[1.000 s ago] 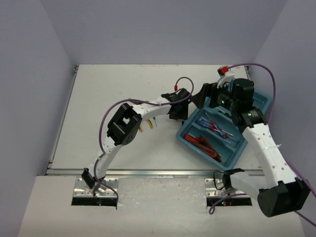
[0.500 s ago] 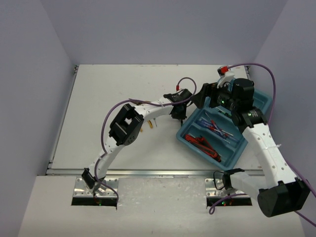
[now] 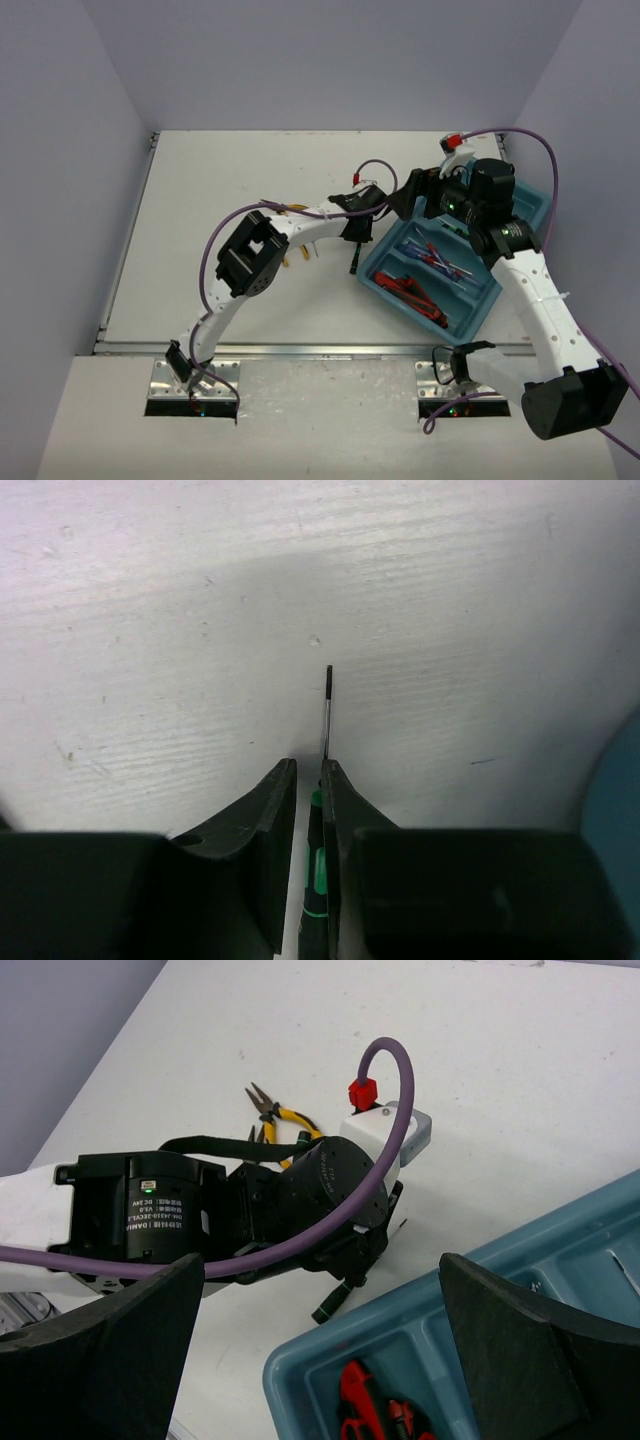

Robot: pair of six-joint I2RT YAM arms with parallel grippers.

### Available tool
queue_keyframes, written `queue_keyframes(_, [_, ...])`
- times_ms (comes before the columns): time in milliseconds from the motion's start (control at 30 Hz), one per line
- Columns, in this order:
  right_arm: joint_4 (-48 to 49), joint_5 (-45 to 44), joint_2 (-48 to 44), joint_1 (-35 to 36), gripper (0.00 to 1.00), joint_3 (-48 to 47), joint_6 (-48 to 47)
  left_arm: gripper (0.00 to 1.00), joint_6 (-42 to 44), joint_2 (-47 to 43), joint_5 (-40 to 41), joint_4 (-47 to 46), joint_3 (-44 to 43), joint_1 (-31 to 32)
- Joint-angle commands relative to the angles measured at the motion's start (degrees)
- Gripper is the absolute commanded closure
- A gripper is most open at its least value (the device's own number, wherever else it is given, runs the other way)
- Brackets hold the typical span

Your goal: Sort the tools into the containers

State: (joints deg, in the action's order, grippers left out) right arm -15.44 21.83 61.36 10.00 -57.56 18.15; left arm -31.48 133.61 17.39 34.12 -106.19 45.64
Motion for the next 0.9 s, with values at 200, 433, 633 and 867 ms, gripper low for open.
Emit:
queue_keyframes(200, [2.3,1.8,-0.5,0.3,0.01,-1.2,-0.4,0.73,3.8,-2.7,1.9,6.1,5.9,-1.7])
queue_keyframes(433, [2.5,2.5,-0.3,0.3,0.01,-1.2,-0.2,0.71,3.9,-5.9,-0.5,4.4,9.3,-1.3])
queue_keyframes(633, [2.6,3.2,-0.2,0.4,0.01,-1.2,0.2,0.71,1.5,-11.6,0.6,-0.8,13.7,-1.4])
queue_keyframes(867, [2.6,3.6,-0.5,0.4,0.01,-1.1,0.3,0.71,-0.6,-14.1,4.0,-1.6,15.4,-1.5])
